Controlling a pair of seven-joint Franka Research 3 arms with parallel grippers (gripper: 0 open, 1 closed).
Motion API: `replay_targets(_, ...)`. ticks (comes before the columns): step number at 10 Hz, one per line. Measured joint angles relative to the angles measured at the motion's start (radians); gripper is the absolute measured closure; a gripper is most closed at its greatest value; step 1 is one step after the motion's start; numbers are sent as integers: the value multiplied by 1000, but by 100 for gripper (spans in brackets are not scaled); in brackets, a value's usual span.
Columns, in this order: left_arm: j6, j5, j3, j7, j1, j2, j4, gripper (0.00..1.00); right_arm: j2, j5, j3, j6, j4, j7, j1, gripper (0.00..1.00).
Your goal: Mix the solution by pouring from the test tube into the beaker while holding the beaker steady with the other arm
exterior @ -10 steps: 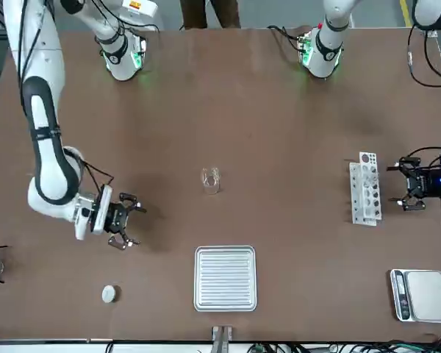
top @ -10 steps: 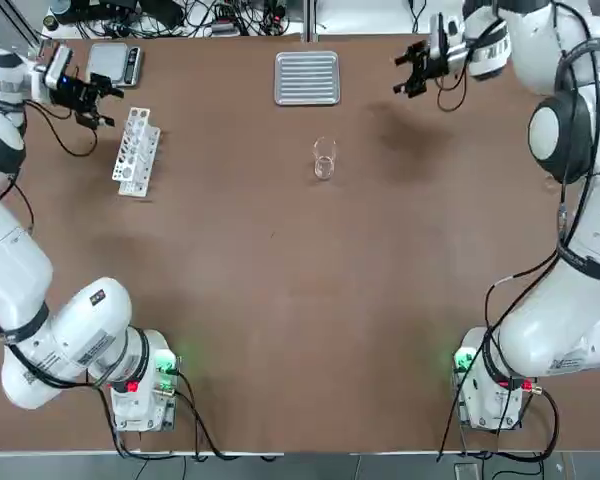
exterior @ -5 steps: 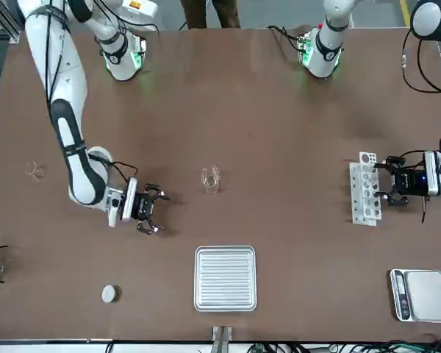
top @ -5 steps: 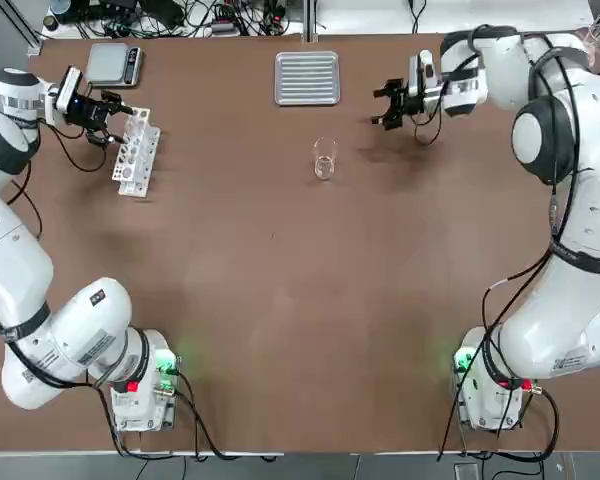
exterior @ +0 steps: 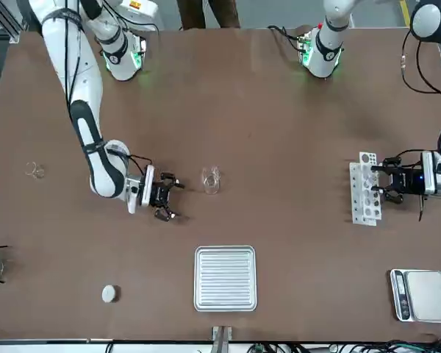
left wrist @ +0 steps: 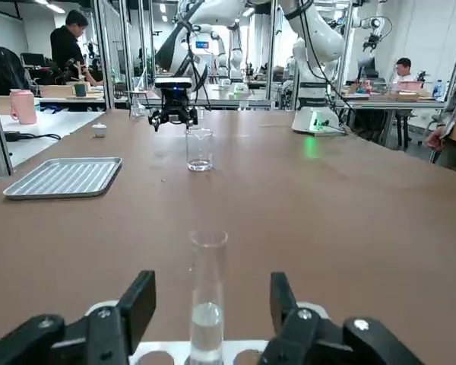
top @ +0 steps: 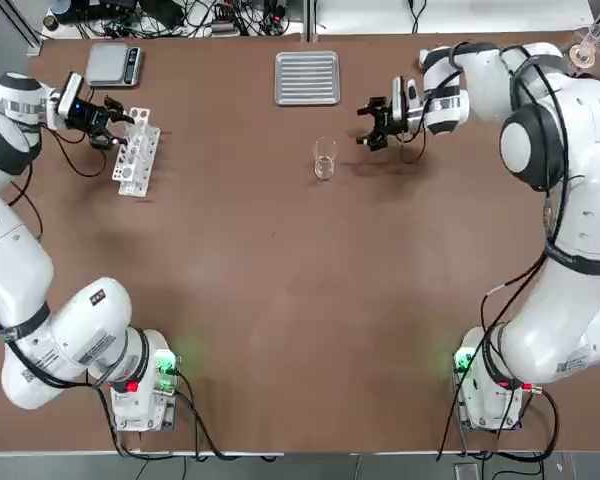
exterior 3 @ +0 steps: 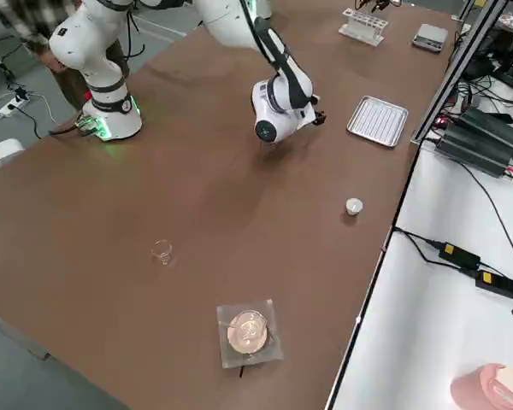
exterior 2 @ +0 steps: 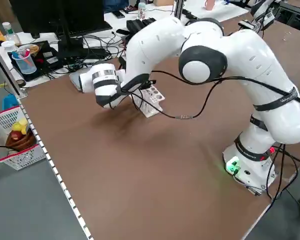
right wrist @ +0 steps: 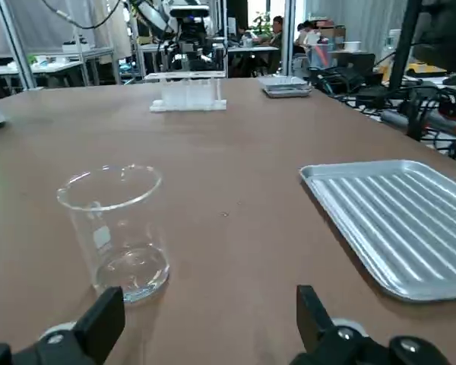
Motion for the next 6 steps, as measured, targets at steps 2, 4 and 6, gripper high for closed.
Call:
replay_targets(2,1,0,0,0,2,11,0,33,0,38,0,2,-40,-28,21,0)
replay_targets(4,1,0,0,0,8,16,0,45,1,79,0,2,-73,-52,39,0)
replay_targets(6,1,0,0,0,10,16,0,50,1,110,0,2,-86,-65,60,0)
